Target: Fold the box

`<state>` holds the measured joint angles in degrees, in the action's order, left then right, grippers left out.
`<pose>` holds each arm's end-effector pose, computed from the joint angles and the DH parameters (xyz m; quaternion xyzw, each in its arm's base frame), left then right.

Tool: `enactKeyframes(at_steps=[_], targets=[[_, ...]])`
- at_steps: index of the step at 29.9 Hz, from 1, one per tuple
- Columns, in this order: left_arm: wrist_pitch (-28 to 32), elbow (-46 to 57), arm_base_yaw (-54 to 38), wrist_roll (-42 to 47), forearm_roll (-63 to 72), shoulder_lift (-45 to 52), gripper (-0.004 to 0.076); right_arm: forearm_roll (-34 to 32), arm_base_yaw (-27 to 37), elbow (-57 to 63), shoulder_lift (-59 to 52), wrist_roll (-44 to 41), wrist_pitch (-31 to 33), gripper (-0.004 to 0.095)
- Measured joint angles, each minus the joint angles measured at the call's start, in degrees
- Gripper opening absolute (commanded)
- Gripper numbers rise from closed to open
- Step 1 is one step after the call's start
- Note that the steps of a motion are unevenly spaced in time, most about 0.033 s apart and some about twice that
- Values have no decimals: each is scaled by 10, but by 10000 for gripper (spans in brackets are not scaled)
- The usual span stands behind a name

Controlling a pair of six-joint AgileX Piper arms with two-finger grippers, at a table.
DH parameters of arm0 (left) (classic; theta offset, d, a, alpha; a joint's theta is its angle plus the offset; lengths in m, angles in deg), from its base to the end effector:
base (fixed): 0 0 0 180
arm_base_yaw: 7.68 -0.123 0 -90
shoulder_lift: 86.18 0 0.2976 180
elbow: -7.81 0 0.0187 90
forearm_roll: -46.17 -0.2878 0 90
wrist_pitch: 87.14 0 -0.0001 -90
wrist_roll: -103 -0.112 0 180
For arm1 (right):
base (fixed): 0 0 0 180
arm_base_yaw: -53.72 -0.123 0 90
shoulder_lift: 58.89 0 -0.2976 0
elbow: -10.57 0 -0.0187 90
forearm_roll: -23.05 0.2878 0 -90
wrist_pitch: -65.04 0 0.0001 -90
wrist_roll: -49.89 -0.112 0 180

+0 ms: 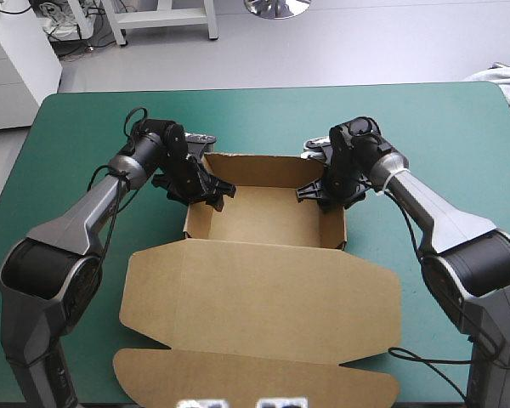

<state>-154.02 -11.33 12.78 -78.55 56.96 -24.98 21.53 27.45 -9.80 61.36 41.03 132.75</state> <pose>0.4210 -0.1776 0.2468 0.1627 0.9756 -0.1081 0.1003 0.4143 0.2014 0.2397 -0.1541 0.9820 0.0205 0.1069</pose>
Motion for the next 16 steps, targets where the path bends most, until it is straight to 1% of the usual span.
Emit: enactKeyframes(at_steps=[5, 8, 14, 16], targets=[[-25, -59, 0, 0, -5, 0, 475, -7, 0, -22, 0, 0, 11, 459], [-35, -102, 0, 0, -21, 0, 475, -18, 0, -68, 0, 0, 24, 459], [-41, -167, 0, 9, -39, 2, 472, -37, 0, -159, -9, 0, 31, 459], [-44, -188, 0, 15, -41, 7, 449, -42, 0, -185, -15, 1, 33, 459]])
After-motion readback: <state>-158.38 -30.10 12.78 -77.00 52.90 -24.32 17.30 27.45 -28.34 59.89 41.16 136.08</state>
